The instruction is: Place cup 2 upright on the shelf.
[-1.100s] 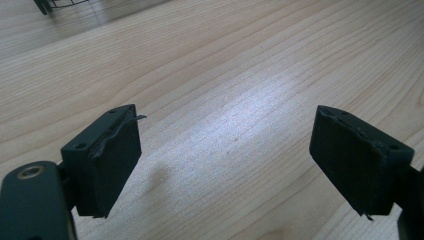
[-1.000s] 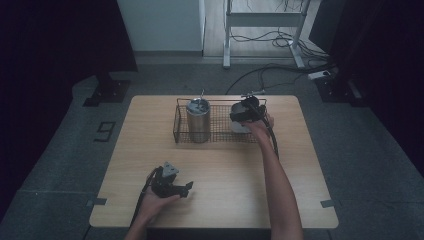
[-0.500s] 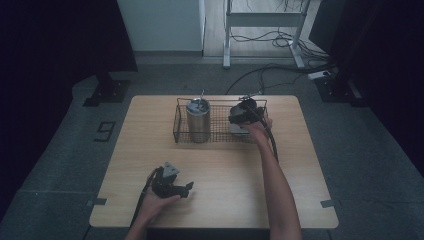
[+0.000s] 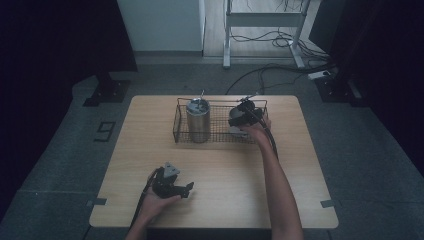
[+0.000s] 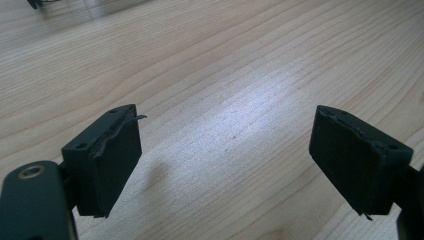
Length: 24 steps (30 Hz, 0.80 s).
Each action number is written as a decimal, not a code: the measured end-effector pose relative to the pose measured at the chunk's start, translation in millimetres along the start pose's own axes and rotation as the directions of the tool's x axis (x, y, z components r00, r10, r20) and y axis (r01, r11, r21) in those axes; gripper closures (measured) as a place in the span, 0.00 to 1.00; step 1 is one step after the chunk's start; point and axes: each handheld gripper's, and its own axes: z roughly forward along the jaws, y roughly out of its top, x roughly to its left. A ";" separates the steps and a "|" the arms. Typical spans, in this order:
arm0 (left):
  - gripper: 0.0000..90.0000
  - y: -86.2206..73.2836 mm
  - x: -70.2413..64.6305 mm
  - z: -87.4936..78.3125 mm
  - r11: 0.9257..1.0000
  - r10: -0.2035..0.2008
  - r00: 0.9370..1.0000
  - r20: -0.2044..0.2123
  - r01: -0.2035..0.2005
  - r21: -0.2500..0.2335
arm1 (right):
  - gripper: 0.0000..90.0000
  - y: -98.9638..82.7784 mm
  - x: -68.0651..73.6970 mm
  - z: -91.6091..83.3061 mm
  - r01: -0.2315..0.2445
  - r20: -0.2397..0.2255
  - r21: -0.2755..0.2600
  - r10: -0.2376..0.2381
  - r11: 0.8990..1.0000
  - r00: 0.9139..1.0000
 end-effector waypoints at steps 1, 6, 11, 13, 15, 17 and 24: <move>0.15 0.0 -0.1 0.0 1.000 0.001 1.000 0.000 -0.001 0.001 | 0.05 -0.4 0.0 -0.2 -0.002 0.001 0.001 0.002 1.000 1.000; 0.15 -0.1 0.3 0.1 1.000 -0.004 1.000 0.000 0.004 -0.002 | 0.01 -3.5 0.2 -3.5 -0.015 -0.008 -0.053 0.015 0.998 1.000; 0.16 0.0 0.5 -1.5 1.000 -0.002 1.000 -0.004 0.002 -0.015 | 0.01 -5.4 -3.4 -13.8 -0.053 -0.036 -0.134 0.048 0.990 0.998; 0.16 -0.1 0.5 -1.3 1.000 -0.002 1.000 -0.006 0.002 -0.014 | 0.01 -5.8 -4.9 -18.7 -0.058 -0.033 -0.148 0.054 0.987 0.998; 0.16 -0.1 0.4 -0.9 1.000 -0.001 1.000 -0.006 0.001 -0.013 | 0.01 -5.8 -5.9 -24.5 -0.070 -0.031 -0.155 0.065 0.985 0.997; 0.16 -0.3 0.4 -0.3 1.000 0.000 1.000 -0.007 0.000 -0.009 | 0.01 -5.9 -6.5 -31.2 -0.084 -0.020 -0.170 0.082 0.982 0.996; 0.16 -0.8 -0.5 1.5 1.000 0.003 1.000 -0.009 -0.003 0.000 | 0.06 -15.0 -7.6 -56.4 -0.081 -0.028 -0.238 0.077 0.968 0.997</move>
